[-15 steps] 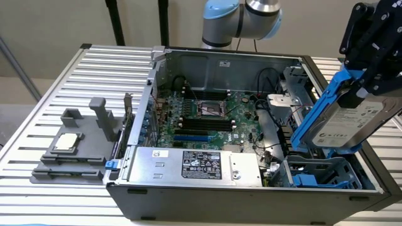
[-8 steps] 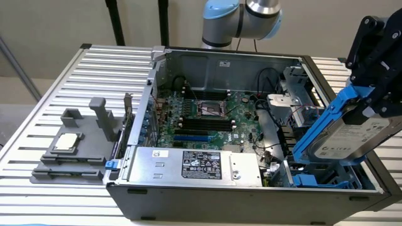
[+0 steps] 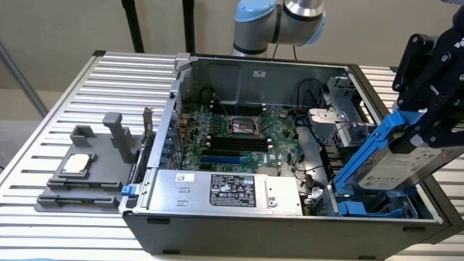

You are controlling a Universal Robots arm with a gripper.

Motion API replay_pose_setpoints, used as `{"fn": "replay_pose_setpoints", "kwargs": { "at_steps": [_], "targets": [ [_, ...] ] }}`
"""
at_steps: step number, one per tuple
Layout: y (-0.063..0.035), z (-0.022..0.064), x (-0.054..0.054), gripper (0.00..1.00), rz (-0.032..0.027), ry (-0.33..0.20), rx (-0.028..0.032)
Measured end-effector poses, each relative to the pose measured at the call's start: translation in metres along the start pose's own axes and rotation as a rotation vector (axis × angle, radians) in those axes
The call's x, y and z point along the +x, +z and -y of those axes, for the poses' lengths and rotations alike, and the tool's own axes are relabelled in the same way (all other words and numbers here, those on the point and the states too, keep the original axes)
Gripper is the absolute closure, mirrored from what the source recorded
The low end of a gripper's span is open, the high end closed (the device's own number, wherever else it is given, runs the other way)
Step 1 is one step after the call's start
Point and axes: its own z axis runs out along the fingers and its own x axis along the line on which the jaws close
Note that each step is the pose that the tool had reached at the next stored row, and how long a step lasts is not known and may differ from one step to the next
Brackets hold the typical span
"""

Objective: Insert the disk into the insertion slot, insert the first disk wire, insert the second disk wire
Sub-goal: 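Insert the disk into the insertion slot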

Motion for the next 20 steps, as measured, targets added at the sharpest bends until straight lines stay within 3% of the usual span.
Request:
{"fn": "replay_pose_setpoints", "kwargs": {
  "at_steps": [7,13,20],
  "targets": [
    [0.0030,0.0010,0.0004,0.67,-0.0003,-0.001,-0.0037],
    [0.0027,0.0041,0.0018,0.67,-0.0006,-0.005,-0.0144],
    [0.0037,0.0045,0.0021,0.67,-0.0023,-0.008,-0.0122]
  ]
}}
